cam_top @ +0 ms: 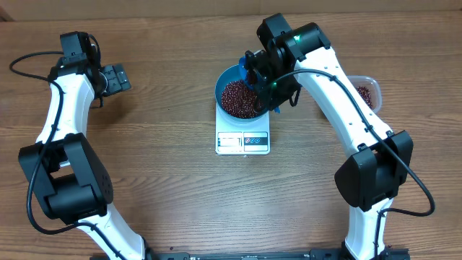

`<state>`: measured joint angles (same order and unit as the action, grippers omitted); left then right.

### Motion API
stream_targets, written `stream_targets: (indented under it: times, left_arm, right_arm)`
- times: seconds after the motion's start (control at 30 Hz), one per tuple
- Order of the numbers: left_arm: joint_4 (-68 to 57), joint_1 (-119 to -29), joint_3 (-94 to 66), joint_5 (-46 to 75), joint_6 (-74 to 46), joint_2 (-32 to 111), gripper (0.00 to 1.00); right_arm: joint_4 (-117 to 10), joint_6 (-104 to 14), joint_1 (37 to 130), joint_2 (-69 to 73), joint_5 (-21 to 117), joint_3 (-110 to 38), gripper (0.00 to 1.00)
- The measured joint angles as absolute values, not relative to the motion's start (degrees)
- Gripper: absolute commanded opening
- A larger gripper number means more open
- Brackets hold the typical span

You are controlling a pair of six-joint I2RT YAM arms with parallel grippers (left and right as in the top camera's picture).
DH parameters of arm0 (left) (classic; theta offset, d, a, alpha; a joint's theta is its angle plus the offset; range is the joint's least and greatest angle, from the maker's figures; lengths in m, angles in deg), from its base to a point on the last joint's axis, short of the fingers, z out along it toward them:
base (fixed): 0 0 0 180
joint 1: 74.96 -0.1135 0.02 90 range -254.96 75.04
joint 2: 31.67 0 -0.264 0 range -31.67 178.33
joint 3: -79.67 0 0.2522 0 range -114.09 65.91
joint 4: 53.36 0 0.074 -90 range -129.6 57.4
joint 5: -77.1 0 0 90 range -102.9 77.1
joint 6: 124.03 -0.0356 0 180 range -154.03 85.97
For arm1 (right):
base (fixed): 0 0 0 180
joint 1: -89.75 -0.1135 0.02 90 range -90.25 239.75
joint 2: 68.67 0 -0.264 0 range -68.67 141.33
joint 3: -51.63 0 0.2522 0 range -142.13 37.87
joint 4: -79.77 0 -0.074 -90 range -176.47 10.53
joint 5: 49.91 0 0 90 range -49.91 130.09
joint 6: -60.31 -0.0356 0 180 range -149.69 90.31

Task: Scoop item into bowl and weigh 150g on scale
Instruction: 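Tilt the scoop slowly to trickle beans into the blue bowl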

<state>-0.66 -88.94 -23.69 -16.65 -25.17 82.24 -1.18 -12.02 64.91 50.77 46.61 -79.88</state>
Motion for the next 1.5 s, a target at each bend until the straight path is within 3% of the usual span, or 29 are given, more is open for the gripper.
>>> stream_targets:
  times: [1.5]
  left_arm:
    - [-0.66,-88.94,-23.69,-16.65,-25.17,82.24,1.0]
  right_arm:
    - [-2.03,-14.51,64.8,50.77,44.32,-79.88,0.04]
